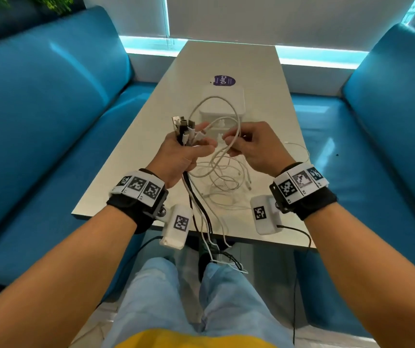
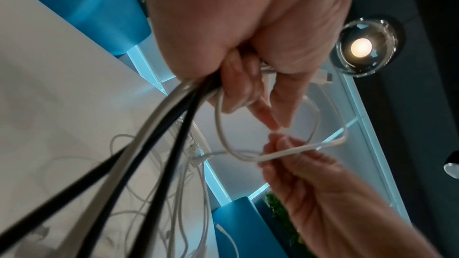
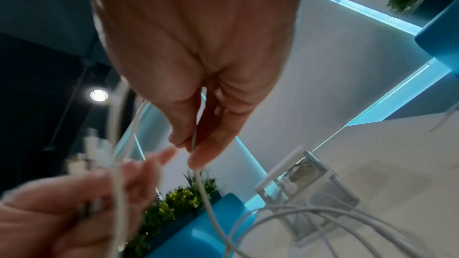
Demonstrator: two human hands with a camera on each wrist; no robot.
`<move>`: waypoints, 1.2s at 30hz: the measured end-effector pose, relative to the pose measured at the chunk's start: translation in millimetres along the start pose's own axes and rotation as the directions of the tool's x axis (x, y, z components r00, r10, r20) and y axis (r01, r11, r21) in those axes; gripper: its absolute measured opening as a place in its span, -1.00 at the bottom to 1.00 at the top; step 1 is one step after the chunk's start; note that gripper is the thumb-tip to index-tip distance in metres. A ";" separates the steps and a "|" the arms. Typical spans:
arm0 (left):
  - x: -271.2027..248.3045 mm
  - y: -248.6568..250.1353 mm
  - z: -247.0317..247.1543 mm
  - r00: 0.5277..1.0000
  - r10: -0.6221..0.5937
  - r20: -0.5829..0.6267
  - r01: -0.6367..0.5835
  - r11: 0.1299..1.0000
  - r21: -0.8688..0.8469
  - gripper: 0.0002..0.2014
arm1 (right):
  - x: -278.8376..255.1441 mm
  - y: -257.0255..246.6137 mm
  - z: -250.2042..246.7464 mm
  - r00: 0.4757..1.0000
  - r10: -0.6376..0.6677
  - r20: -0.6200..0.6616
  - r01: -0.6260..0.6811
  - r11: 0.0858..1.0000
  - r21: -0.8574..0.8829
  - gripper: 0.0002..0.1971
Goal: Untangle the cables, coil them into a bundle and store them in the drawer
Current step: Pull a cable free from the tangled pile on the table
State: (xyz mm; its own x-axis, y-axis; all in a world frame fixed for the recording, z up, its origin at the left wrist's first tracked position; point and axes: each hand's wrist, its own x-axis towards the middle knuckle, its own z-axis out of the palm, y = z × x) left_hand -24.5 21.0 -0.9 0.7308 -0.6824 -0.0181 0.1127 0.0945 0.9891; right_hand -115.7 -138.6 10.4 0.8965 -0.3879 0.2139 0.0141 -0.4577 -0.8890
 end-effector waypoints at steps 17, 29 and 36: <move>10.7 -21.5 21.9 0.991 -0.037 -0.126 0.050 0.993 0.103 -0.80 | -27.7 24.7 0.9 0.981 0.134 0.141 -0.112 0.982 -0.151 -0.38; -1.8 -5.2 2.8 0.991 -0.120 -0.063 0.118 0.992 -0.034 -0.79 | -4.4 84.6 17.2 0.963 0.269 0.011 -0.256 0.928 -0.272 -0.48; -8.8 -4.0 -21.1 0.974 -0.109 -0.198 0.067 0.976 -0.205 -0.80 | 9.4 110.4 -23.4 0.887 0.410 -0.214 -0.460 0.830 -0.315 -0.78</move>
State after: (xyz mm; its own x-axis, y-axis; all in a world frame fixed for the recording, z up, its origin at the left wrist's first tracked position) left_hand -17.1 42.0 -7.7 0.8332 -0.5311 -0.1543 0.2972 0.1947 0.9348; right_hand -116.1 -211.4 -76.2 0.7056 -0.7031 -0.0880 -0.5404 -0.4537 -0.7086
